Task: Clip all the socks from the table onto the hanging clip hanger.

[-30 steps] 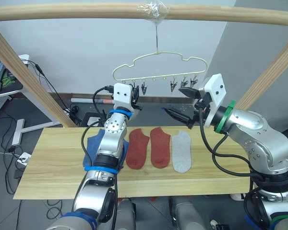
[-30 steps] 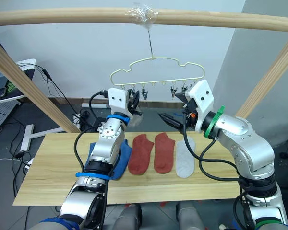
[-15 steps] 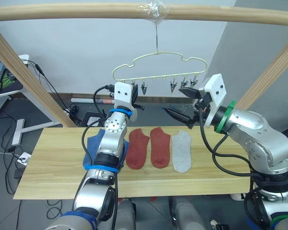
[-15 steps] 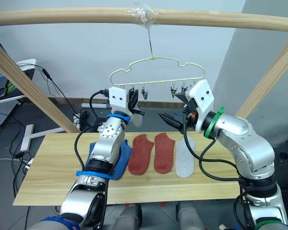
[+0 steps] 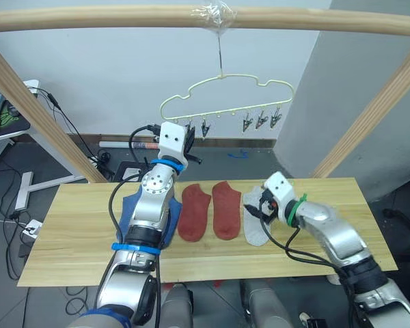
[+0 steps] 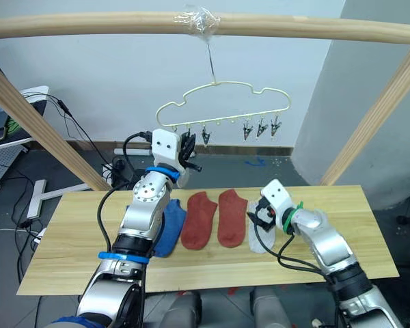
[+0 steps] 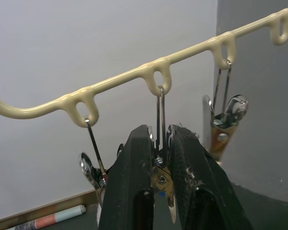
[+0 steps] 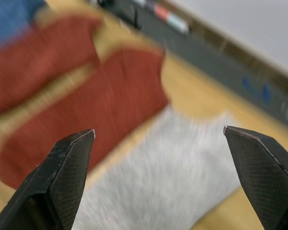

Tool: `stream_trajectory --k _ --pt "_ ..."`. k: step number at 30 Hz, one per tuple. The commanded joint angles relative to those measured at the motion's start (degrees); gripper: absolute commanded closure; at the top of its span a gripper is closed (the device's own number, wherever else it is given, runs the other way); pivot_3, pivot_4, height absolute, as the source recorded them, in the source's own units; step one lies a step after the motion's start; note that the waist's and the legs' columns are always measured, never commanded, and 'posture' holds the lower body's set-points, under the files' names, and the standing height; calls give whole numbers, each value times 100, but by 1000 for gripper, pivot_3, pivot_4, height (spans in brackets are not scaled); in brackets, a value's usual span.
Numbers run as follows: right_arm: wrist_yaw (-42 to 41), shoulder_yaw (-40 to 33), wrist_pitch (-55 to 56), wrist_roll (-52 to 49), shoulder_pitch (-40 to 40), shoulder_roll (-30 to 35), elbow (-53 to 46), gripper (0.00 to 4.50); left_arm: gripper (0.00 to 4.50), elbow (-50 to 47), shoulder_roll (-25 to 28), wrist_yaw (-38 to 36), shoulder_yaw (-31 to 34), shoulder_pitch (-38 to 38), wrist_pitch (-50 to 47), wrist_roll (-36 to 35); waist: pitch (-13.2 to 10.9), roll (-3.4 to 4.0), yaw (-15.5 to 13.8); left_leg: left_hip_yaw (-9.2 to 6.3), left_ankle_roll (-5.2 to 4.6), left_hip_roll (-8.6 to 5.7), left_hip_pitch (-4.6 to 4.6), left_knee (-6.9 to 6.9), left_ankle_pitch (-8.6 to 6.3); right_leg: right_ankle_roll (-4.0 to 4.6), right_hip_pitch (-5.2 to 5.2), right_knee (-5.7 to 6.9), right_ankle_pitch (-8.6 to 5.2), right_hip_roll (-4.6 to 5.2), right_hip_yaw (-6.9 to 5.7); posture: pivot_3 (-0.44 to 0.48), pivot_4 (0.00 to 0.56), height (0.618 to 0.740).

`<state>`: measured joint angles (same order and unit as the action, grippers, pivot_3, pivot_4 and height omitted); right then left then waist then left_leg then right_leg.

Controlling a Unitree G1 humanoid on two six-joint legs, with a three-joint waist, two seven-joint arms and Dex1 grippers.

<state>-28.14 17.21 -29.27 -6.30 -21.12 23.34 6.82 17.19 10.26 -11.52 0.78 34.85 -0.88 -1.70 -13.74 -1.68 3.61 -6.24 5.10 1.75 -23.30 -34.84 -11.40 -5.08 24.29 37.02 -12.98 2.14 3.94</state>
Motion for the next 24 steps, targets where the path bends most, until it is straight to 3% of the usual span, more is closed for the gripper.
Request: stream_trajectory --k 1,9,10,14,22,23,24 --pt "194 -130 305 201 -349 -326 695 0 4267 -382 95 -23 85 -10 -139 -45 0 0 2 0 0 0 0 -1 0 -1 -2 0 0 0 0 -9 219 740" --pt "330 -49 948 795 -440 -475 1803 0 4267 -613 103 -10 76 -99 -321 -41 0 1 -67 -2 0 -2 0 0 -1 -1 -10 -10 1 2 -1 18 216 740" --pt "321 -107 885 791 -394 -483 1845 172 4267 -647 100 -6 78 -128 -343 -43 0 1 -68 -2 0 -2 0 0 -1 -1 -10 -10 1 2 -1 18 216 740" --pt "222 -286 783 682 -198 -514 1862 1256 4267 -737 73 -10 83 -191 -419 -49 1 0 -69 -3 0 -2 14 0 0 -1 -20 -5 1 1 -1 18 216 740" --pt "-119 -386 939 727 179 -385 1463 4196 4267 -865 43 -95 161 -227 -638 -229 2 1 -65 -2 0 -2 31 -2 0 -3 -37 -5 1 1 0 16 205 740" --pt "-173 -369 1018 760 230 -336 1413 4476 4267 -886 56 -127 170 -232 -671 -269 3 2 -65 -1 0 -2 30 -2 0 -3 -37 -5 1 1 1 16 205 740" --pt "-238 -349 1098 799 286 -270 1345 4476 4267 -923 68 -170 191 -239 -740 -338 3 2 -66 0 0 -2 30 -2 0 -3 -37 -6 2 2 2 16 205 740"
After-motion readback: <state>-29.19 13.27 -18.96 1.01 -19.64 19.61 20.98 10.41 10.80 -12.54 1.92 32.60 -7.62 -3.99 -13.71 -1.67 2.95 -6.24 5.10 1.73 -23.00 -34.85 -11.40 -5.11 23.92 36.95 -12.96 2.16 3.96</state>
